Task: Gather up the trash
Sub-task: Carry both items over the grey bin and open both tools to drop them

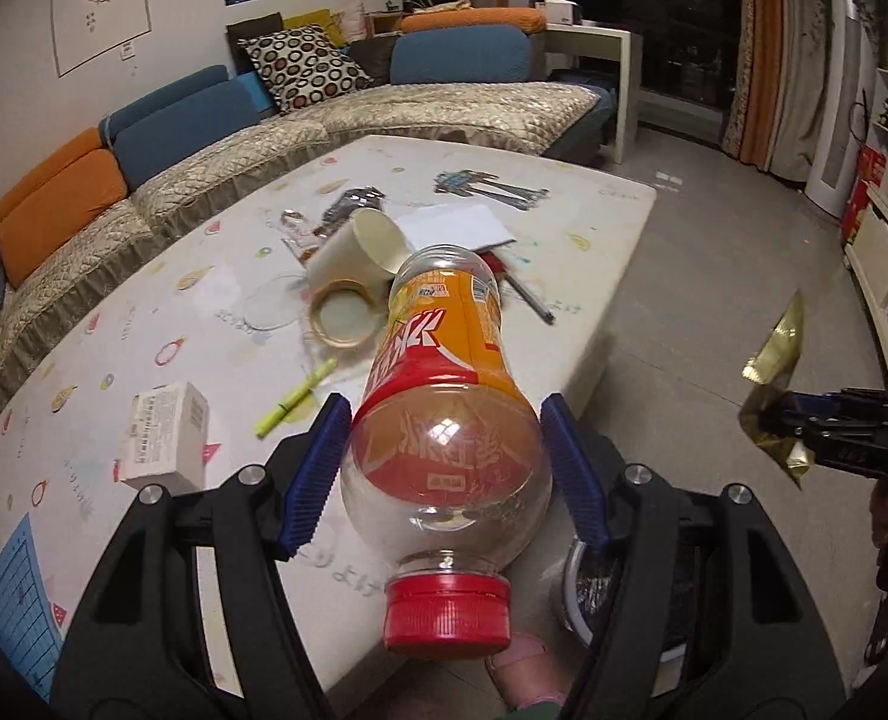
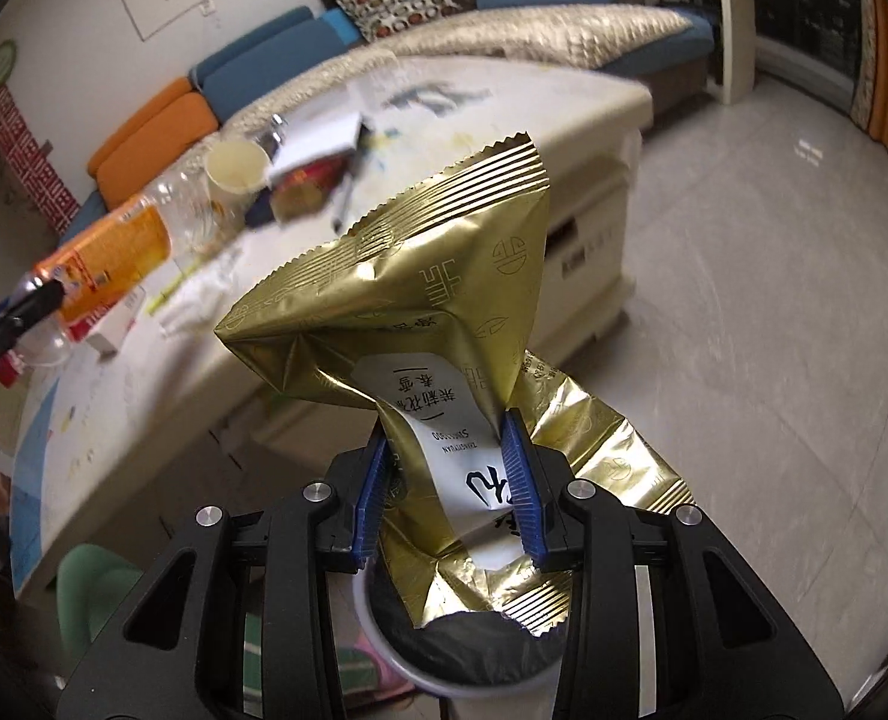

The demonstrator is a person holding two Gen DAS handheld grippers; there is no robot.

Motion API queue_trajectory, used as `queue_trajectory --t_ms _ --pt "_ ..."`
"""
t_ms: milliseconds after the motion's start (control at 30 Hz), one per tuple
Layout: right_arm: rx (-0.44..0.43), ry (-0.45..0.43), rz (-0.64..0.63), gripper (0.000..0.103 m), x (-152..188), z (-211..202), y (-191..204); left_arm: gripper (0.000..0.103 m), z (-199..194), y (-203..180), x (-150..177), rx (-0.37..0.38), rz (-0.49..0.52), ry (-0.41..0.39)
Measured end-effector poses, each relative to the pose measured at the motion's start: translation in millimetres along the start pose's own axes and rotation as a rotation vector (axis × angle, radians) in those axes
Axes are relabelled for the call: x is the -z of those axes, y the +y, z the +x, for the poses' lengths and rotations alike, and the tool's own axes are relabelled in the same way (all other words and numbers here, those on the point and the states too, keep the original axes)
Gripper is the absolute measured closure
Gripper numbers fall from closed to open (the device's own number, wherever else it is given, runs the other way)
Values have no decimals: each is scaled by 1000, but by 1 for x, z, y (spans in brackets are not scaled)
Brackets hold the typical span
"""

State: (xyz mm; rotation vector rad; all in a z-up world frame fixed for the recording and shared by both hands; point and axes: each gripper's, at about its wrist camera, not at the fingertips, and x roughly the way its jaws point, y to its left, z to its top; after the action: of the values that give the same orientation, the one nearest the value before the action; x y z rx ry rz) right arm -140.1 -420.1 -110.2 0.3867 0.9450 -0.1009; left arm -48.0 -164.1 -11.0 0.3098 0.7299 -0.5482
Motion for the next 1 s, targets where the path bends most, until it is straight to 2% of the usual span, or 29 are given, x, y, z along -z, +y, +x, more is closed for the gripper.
queue_trajectory --t_ms 133,333,433,567,700,800,867,900,933,967,1000 --pt "-33 70 80 66 28 20 -14 40 9 -40 19 84 50 59" --pt "-74 229 196 66 64 66 -37 40 34 -101 61 200 155 206" --pt "-67 297 232 66 80 92 -45 40 52 -123 82 251 184 291" --pt "-18 398 252 65 98 127 -57 41 90 -145 112 284 219 435" --pt "-2 487 270 65 109 157 -67 41 127 -153 133 300 185 568" --pt "13 539 254 63 110 177 -65 41 147 -157 139 323 178 635" --pt "7 560 275 61 106 184 -65 41 156 -159 142 311 189 661" --pt "3 561 293 55 103 186 -67 41 161 -161 141 307 192 675" --pt "-5 558 310 40 100 187 -68 37 160 -161 142 306 192 682" --pt "1 548 320 33 100 187 -70 32 159 -160 141 299 192 680" --pt "13 528 325 26 94 183 -71 20 163 -163 140 290 191 673"
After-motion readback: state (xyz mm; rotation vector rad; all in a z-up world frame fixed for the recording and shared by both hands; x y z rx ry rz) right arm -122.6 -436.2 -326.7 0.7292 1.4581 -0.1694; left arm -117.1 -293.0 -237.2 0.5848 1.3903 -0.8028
